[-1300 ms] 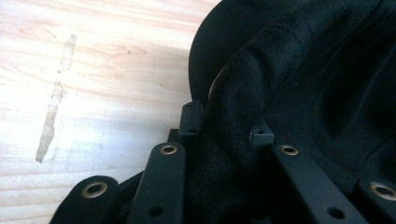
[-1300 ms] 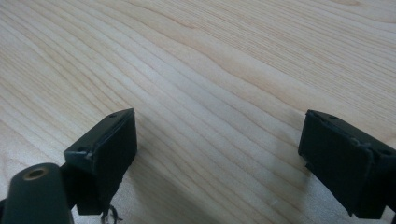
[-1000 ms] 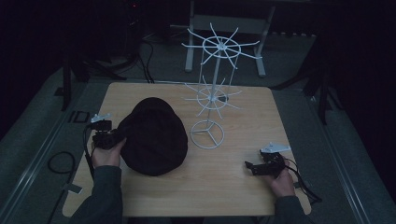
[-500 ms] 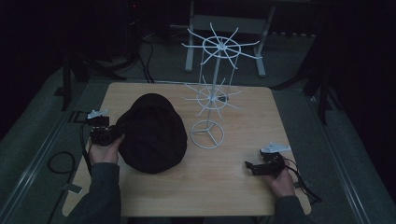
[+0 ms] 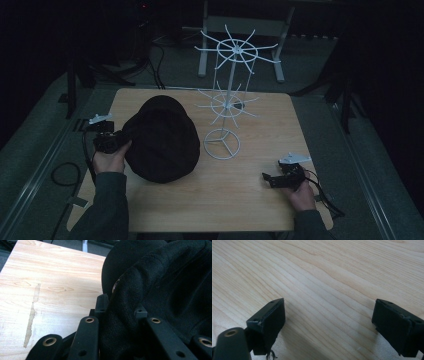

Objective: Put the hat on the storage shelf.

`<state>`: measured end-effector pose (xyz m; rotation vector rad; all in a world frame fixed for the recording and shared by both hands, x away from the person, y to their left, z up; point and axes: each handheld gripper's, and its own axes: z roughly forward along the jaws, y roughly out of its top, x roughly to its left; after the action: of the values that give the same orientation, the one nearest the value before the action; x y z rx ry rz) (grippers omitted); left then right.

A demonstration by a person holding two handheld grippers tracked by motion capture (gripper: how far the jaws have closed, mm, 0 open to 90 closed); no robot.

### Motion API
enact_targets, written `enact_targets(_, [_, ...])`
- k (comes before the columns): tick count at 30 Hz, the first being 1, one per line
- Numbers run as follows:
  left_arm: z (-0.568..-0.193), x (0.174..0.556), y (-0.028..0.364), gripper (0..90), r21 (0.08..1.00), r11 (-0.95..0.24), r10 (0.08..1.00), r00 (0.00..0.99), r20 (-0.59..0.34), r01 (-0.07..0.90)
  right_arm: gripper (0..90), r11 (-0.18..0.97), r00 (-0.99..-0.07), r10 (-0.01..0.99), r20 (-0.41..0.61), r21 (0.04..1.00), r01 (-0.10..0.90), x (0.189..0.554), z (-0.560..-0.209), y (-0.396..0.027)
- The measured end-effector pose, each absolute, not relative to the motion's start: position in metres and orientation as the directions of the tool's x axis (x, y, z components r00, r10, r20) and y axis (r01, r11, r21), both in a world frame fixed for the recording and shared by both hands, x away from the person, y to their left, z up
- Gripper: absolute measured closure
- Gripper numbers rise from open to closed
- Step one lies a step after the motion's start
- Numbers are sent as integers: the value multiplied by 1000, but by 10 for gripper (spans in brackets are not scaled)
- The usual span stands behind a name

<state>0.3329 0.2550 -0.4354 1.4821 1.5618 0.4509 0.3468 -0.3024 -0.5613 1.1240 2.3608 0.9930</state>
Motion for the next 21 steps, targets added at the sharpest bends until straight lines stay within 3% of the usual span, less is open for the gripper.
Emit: enact_targets(21, [-411,337,252,744,801,232,909,171,-381,552,114,443,-629,777,-10,719,536,347,-561,-302])
